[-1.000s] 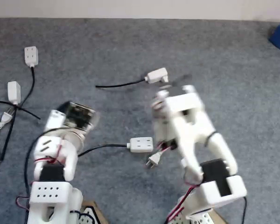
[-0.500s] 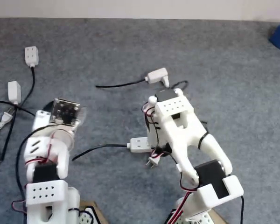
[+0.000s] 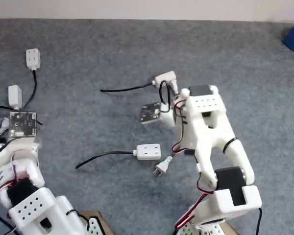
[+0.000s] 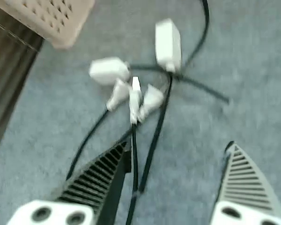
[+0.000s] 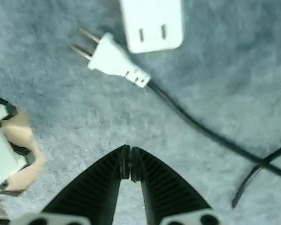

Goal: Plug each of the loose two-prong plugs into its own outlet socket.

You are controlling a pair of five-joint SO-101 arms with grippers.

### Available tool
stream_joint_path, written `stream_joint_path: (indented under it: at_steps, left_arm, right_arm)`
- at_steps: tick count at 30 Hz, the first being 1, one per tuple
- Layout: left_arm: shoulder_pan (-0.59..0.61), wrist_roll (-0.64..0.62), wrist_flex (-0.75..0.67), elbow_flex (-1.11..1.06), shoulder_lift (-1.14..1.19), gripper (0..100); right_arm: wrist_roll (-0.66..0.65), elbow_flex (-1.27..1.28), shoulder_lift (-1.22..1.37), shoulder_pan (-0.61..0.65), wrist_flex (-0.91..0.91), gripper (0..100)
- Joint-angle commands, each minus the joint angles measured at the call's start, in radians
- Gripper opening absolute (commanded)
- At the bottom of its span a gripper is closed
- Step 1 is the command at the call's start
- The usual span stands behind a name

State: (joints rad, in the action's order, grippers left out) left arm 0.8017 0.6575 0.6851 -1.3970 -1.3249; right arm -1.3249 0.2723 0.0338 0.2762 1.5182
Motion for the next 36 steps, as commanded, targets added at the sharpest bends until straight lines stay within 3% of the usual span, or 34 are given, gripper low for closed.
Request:
stream_joint_path:
  at_steps: [1,7,13,20,26,31,36]
  left_arm:
    - [0.058,0.118,0.002,-0.010,-0.010,30]
    - [0.159,0.218,0.002,-0.027,-0.012,30]
    - [0.179,0.305,0.000,-0.022,-0.012,30]
    - [0.179,0.367,0.000,-0.051,-0.012,30]
    - [0.278,0.364,0.005,-0.054,-0.004,30]
    - [0.292,0.365,0.002,-0.051,-0.010,30]
    - [0.294,0.367,0.002,-0.053,-0.012,30]
  right_arm:
    - [-0.032,-0.047,-0.018,0.058,-0.012,2.6]
    - [-0.043,-0.045,-0.018,0.150,0.010,4.6]
    - [-0.204,-0.050,-0.022,0.142,0.018,22.8]
    - [-0.485,0.019,-0.176,0.110,0.044,21.2]
    - [-0.617,0.317,-0.390,0.116,-0.099,21.2]
    - [-0.623,0.572,-0.555,0.202,-0.242,21.2]
    - [-0.497,0.693,-0.584,0.297,-0.367,21.2]
